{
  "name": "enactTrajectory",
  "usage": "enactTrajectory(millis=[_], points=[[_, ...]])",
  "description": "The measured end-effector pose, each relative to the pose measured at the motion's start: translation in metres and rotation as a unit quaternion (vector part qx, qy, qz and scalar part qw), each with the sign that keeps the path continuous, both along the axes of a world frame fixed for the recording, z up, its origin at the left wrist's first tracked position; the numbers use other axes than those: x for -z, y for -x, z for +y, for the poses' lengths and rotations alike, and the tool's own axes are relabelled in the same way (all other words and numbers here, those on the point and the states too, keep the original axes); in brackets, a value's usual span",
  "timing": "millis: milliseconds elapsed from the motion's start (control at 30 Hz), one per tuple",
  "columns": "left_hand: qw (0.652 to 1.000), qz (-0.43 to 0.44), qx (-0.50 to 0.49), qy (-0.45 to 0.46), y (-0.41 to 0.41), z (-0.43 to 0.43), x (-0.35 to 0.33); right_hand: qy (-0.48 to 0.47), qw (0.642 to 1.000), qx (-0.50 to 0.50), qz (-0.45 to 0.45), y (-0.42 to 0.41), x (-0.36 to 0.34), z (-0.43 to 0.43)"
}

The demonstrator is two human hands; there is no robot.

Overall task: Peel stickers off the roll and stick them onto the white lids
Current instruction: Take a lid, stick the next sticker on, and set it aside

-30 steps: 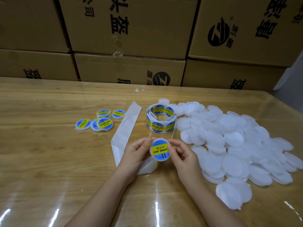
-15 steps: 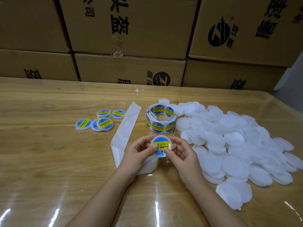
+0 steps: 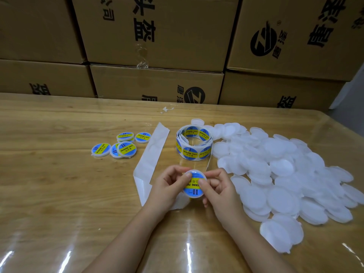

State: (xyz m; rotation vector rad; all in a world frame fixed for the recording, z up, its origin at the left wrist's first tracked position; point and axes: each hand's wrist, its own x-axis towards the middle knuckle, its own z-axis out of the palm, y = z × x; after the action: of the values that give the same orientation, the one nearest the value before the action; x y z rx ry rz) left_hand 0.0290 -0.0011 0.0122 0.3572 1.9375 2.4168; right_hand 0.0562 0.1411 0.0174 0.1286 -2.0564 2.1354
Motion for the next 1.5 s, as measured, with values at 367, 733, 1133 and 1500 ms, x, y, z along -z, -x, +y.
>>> enactTrajectory(millis=[367,733,1133,1500], points=[[0.998,0.032,-0.022,0.04,-0.001,0.003,0.001,-0.055,0.998,0.006,-0.029,-0.005,0.0,-0.004],[0.995,0.047,-0.041,0.074,-0.002,0.005,0.005,-0.071,0.997,0.002,-0.036,-0.004,0.0,-0.002],[0.991,0.05,-0.025,0.118,0.0,0.001,0.009,-0.031,0.998,-0.023,-0.041,0.003,0.004,0.002],[0.991,0.047,-0.068,0.107,0.003,0.001,0.009,-0.003,0.992,-0.112,-0.049,0.001,0.002,0.002]])
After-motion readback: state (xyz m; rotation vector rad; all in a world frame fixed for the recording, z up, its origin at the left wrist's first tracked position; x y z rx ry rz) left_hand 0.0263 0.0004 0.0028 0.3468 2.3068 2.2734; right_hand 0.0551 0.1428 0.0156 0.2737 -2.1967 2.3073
